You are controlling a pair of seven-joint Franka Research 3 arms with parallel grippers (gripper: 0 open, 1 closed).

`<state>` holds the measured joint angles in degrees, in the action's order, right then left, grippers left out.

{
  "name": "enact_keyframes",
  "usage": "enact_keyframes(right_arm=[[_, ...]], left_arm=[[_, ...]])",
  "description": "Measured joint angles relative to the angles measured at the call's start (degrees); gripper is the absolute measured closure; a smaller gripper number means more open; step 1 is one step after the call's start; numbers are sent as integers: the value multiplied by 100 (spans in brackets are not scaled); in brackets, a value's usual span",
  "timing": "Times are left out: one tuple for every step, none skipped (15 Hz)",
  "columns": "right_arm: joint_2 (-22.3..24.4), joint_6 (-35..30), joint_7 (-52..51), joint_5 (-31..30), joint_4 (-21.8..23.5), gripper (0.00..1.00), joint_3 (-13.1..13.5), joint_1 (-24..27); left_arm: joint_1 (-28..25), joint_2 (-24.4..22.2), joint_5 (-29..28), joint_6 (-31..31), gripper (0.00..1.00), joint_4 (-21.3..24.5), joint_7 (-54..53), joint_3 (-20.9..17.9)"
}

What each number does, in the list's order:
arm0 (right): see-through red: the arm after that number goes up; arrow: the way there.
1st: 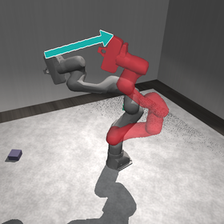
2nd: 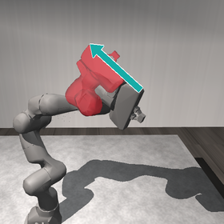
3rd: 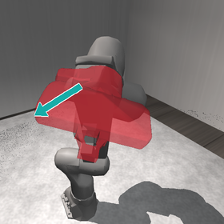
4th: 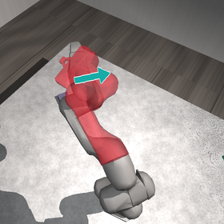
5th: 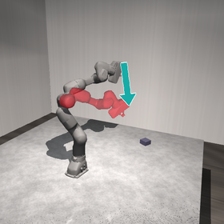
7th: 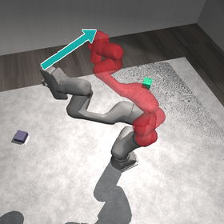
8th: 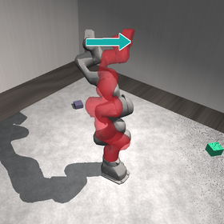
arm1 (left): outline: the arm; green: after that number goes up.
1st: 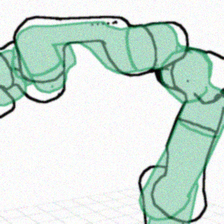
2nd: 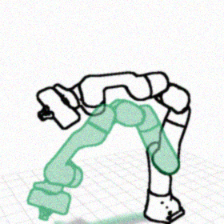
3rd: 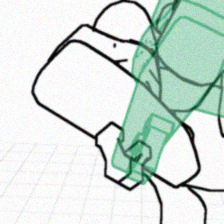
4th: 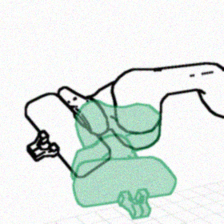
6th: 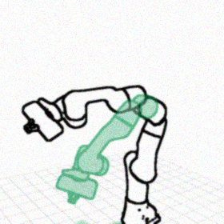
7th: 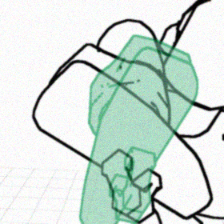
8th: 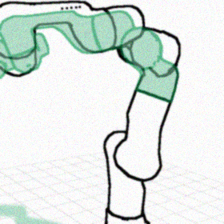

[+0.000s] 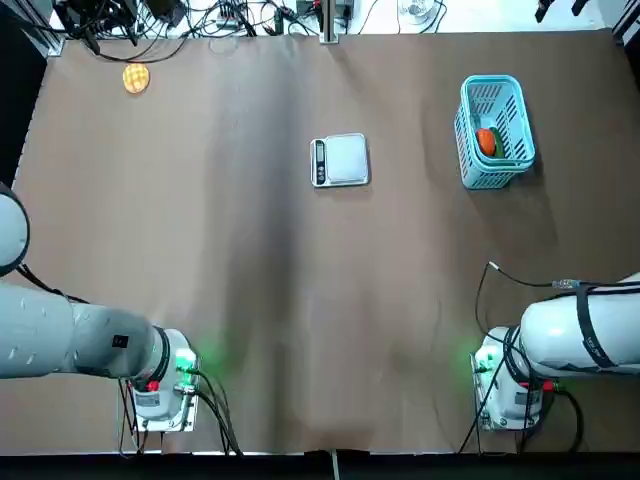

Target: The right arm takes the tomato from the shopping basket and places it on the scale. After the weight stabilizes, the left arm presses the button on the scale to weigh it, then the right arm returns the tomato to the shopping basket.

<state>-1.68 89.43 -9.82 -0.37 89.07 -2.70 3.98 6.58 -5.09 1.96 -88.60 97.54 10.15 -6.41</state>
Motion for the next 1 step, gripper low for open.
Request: enact_keyframes(right_arm=[[0, -17, 0, 0, 0, 0, 0, 0]], left_arm=[[-1, 0, 0, 0, 0, 0, 0, 0]])
